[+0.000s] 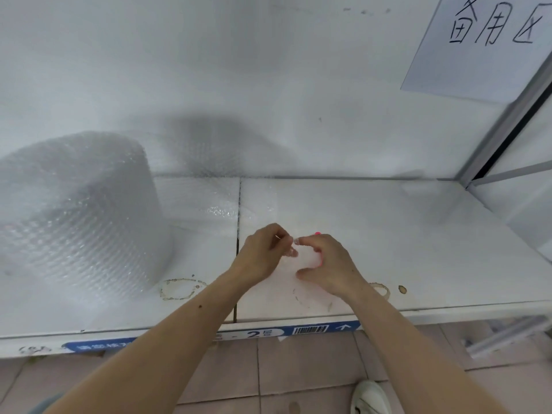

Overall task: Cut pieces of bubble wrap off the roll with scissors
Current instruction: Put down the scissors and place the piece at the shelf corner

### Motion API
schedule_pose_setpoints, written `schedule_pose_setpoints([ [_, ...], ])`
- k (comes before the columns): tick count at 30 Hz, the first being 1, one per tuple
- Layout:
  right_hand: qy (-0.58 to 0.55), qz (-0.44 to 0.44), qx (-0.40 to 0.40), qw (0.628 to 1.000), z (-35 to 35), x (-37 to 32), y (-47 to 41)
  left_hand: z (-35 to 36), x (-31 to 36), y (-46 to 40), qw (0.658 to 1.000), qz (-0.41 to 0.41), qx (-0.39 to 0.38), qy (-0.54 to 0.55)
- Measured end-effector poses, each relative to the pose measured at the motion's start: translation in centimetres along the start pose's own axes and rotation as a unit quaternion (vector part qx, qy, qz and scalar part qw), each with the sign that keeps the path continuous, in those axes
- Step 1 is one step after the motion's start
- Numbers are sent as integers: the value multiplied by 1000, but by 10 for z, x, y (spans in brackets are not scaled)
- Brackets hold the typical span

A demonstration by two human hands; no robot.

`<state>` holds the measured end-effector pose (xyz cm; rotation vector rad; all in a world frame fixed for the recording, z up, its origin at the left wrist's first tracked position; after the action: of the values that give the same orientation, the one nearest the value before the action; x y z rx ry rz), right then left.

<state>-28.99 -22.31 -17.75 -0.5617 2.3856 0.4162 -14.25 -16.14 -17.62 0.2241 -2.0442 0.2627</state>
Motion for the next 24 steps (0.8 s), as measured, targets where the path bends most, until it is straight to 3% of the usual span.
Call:
schedule_pose_setpoints([
  [2, -14, -6, 18, 1000, 0, 0, -2, -6, 7, -1, 994, -25, 38, 96],
  [6, -154, 18, -3, 988, -7, -9, 3, -22, 16, -3, 957, -76, 101, 260],
  [11, -270, 37, -31, 962, -26, -25, 11, -29, 11, -6, 912, -134, 133, 364],
  [15, -392, 31, -57, 918, -31, -32, 13, -28, 9, -6, 898, -157, 56, 406],
  [20, -487, 24, -20, 873, -30, -38, 8, -22, 22, 0, 888, -179, -36, 422],
  [24, -562, 82, 17, 823, -30, -35, 6, -15, 23, 4, 926, -163, -119, 319],
])
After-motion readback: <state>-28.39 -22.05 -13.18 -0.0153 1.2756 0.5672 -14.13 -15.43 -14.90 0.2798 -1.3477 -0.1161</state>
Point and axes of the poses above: each hand's wrist, its own y-axis away from the middle knuckle, its own z-axis out of the palm, x = y × z, the point moved 1 cm from there along -y, towards the middle knuckle, and after that the axes turned 6 degrees about z, right-handed, at the moved point
